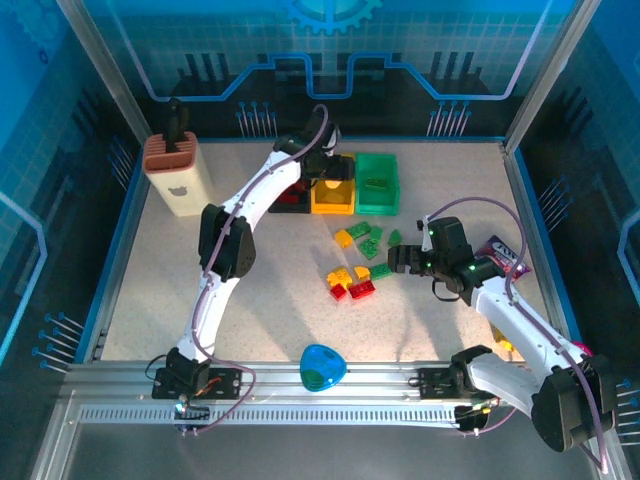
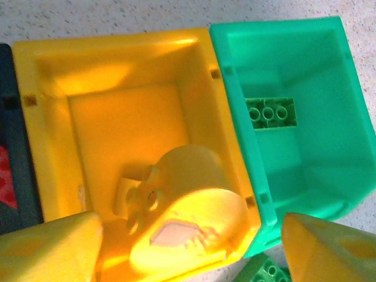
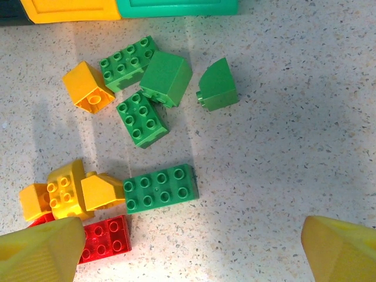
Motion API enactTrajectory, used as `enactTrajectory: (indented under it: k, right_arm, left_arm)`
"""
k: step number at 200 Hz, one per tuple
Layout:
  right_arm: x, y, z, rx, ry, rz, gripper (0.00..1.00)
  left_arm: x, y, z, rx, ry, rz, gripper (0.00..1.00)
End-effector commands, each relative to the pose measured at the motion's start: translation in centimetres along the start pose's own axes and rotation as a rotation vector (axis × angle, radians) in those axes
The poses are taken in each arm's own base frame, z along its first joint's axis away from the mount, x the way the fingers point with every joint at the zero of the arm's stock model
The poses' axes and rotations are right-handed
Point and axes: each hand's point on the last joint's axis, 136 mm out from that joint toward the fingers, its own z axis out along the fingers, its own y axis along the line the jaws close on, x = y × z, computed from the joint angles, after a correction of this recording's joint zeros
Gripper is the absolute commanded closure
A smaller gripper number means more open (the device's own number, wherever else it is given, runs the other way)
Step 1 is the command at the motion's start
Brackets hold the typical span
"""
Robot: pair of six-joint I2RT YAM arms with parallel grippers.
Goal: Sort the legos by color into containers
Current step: Place the lego in the container, then pick up the lego from the center of the table.
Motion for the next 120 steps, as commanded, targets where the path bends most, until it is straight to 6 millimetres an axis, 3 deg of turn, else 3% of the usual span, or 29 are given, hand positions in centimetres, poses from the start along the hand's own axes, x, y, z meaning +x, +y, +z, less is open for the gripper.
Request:
enactTrajectory:
  k: [1, 27, 60, 120]
  right_arm:
    - [-0.2, 0.2, -0.4, -0.020, -0.006, 0.018, 0.05]
    - [-0.2, 0.7, -0.4, -0.048, -0.006, 0.011, 0.05]
    - [-0.2, 2.2, -0.3, -0.091, -0.006, -0.067, 0.05]
    - [-1.0, 7.0, 0.9, -0.147, 0.049, -0.297, 0.09]
  left_arm:
    - [-1.3, -0.6, -2.9, 0.026, -0.012, -0.011, 0.17]
    - [-1.6, -1.7, -6.3, 0.058, -0.035, 0.001, 0.17]
    - [0.3, -2.5, -10.8, 0.091, -0.106, 0.028, 0.19]
    - [7.6, 0.5, -15.1, 0.085, -0.146, -0.043, 0.25]
